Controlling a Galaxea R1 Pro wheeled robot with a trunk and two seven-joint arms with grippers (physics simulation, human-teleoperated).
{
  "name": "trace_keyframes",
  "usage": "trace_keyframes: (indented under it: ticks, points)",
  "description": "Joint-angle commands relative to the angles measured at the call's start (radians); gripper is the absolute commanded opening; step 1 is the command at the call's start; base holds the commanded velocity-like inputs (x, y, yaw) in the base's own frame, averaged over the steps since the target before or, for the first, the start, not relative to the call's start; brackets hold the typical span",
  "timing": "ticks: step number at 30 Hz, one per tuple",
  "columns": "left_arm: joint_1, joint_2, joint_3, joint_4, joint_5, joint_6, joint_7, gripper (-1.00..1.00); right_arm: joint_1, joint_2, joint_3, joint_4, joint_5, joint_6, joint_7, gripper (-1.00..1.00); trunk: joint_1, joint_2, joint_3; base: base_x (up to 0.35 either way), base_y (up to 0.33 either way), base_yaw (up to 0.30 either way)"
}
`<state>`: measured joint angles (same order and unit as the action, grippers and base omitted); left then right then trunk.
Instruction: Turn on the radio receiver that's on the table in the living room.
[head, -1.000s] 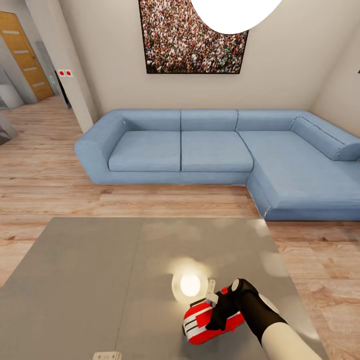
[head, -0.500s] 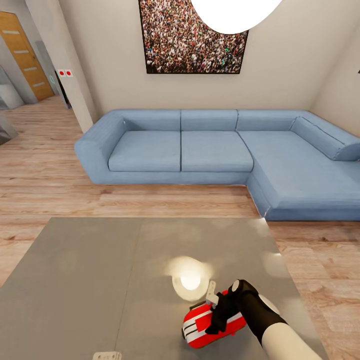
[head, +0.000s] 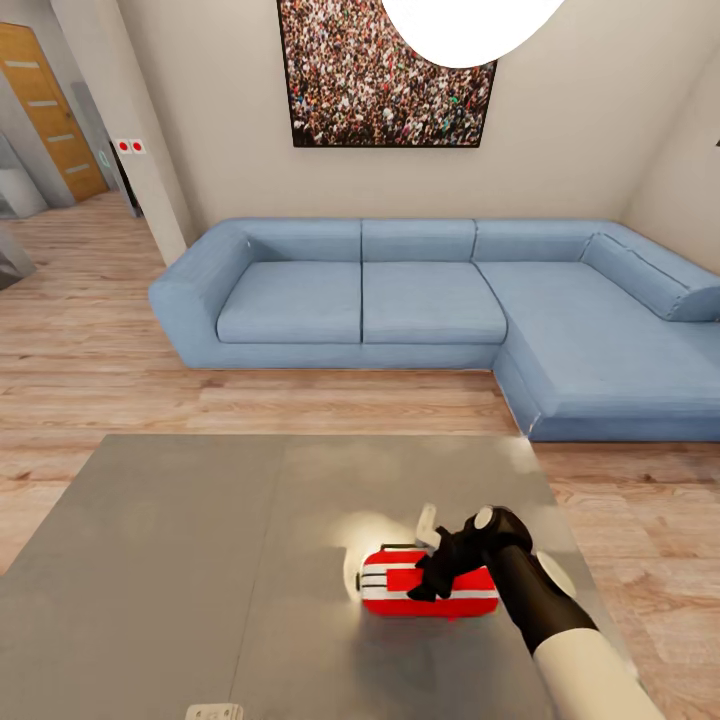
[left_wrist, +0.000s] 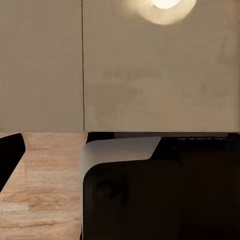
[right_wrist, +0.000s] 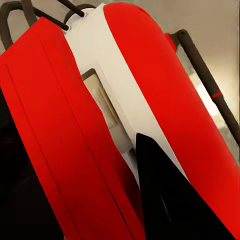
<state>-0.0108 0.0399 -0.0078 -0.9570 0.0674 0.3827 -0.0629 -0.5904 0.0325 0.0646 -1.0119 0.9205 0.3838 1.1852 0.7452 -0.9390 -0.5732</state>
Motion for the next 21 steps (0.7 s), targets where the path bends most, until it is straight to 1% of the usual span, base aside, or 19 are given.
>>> trace_keyframes:
  ticks: [1, 4, 8, 16, 19, 21]
  points:
    - [0.0, 0.0, 0.0, 0.0, 0.0, 0.0, 0.0, 1.0, 0.0, 0.0, 0.0, -0.012, 0.005, 0.003, 0.012, -1.0, 0.0, 0.0, 0.0, 0.0, 0.0, 0.0]
    - [0.0, 0.0, 0.0, 0.0, 0.0, 0.0, 0.0, 1.0, 0.0, 0.0, 0.0, -0.051, 0.007, 0.025, 0.04, -1.0, 0.0, 0.0, 0.0, 0.0, 0.0, 0.0]
    - [0.0, 0.0, 0.0, 0.0, 0.0, -0.001, 0.0, 1.0, 0.0, 0.0, 0.001, -0.081, 0.009, 0.06, 0.052, -1.0, 0.0, 0.0, 0.0, 0.0, 0.0, 0.0]
    - [0.0, 0.0, 0.0, 0.0, 0.0, -0.001, 0.0, 1.0, 0.0, -0.001, -0.004, -0.09, 0.007, 0.078, 0.056, -1.0, 0.0, 0.0, 0.0, 0.0, 0.0, 0.0]
    - [0.0, 0.0, 0.0, 0.0, 0.0, -0.001, 0.0, 1.0, 0.0, -0.002, -0.033, -0.091, 0.002, 0.119, 0.073, -1.0, 0.0, 0.0, 0.0, 0.0, 0.0, 0.0]
    - [0.0, 0.0, 0.0, 0.0, -0.001, 0.0, 0.0, 1.0, 0.0, -0.005, -0.077, -0.091, 0.001, 0.152, 0.104, -1.0, 0.0, 0.0, 0.0, 0.0, 0.0, 0.0]
